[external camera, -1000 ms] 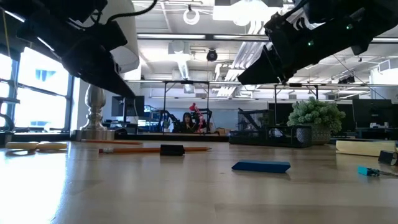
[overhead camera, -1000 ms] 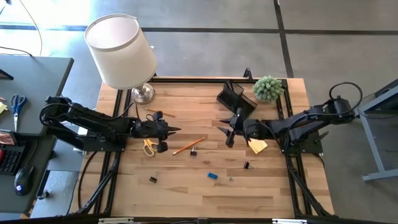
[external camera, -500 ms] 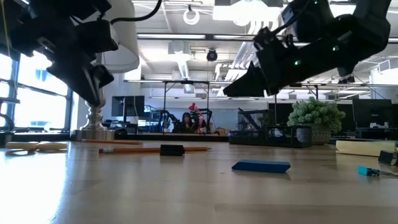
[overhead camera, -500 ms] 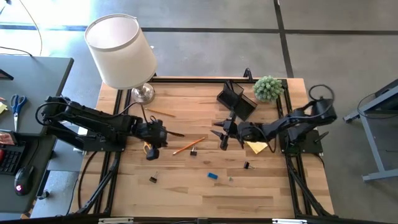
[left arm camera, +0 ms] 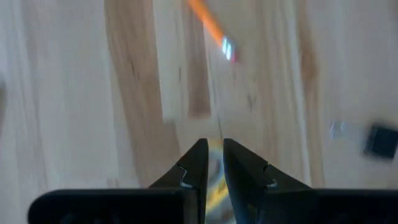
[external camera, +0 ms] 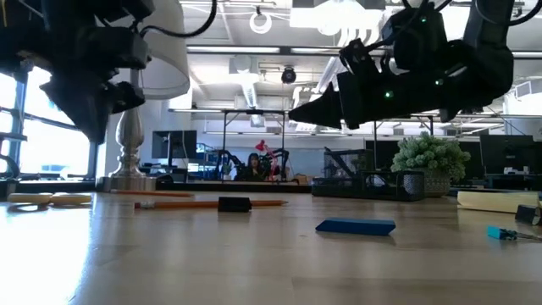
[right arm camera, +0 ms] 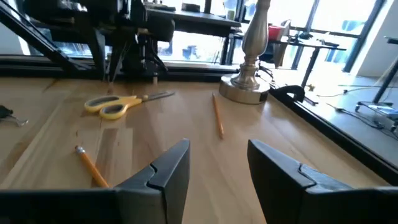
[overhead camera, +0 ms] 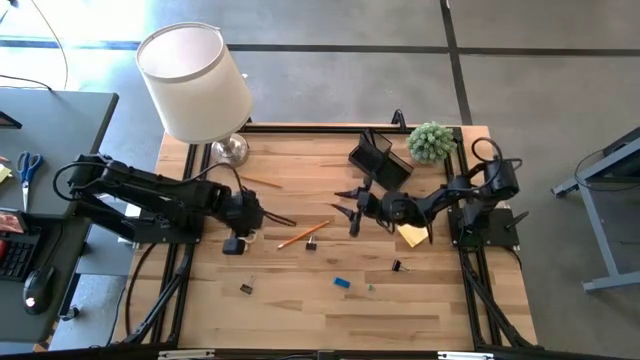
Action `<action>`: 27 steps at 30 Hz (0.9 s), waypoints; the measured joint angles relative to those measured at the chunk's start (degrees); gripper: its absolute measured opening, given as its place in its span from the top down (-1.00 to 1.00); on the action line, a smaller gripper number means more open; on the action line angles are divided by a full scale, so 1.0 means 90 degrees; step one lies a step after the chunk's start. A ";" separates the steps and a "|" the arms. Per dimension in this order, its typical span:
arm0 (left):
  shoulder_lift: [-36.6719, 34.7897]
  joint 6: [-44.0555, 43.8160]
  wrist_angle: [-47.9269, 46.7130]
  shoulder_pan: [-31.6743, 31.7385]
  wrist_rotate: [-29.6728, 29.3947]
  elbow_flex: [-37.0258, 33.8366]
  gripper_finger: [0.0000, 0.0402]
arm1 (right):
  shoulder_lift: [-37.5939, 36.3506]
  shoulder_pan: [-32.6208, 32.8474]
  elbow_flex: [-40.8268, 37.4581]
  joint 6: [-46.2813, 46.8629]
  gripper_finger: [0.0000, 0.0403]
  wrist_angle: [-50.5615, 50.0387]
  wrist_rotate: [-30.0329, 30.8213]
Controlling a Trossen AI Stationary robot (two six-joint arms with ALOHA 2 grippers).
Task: Pick and place office supplies into organizer
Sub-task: Put the yellow scissors into the desk organizer
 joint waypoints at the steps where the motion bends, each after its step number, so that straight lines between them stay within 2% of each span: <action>1: 0.0057 -0.0001 -0.0074 -0.0088 -0.0065 0.0027 0.80 | 0.0000 -0.0064 0.0000 0.0049 0.23 -0.0001 -0.0145; 4: 0.0262 0.0055 -0.0034 -0.0524 -0.0264 0.0078 0.80 | 0.0000 -0.0216 0.0000 0.0260 0.23 -0.0072 -0.0460; 8: 0.0757 0.0155 -0.0095 -0.1066 -0.0839 0.0084 0.80 | 0.0000 -0.0274 0.0000 0.0386 0.23 -0.0164 -0.0598; 14: 0.1725 0.0310 -0.0169 -0.1438 -0.1019 0.0236 0.76 | 0.0000 -0.0177 0.0000 0.0446 0.23 -0.0325 -0.0626; 17: 0.2137 0.0614 -0.0200 -0.1452 -0.1022 0.0229 0.60 | -0.0002 -0.0078 0.0000 0.0514 0.23 -0.0446 -0.0627; 24: 0.2435 0.0891 -0.0210 -0.1444 -0.1155 0.0313 -0.02 | -0.0002 0.0188 -0.0002 0.0505 0.23 -0.0549 -0.0553; 27: 0.2460 0.1104 -0.0781 -0.1444 -0.1069 0.0598 -0.20 | -0.0002 0.0212 -0.0002 0.0495 0.23 -0.0596 -0.0553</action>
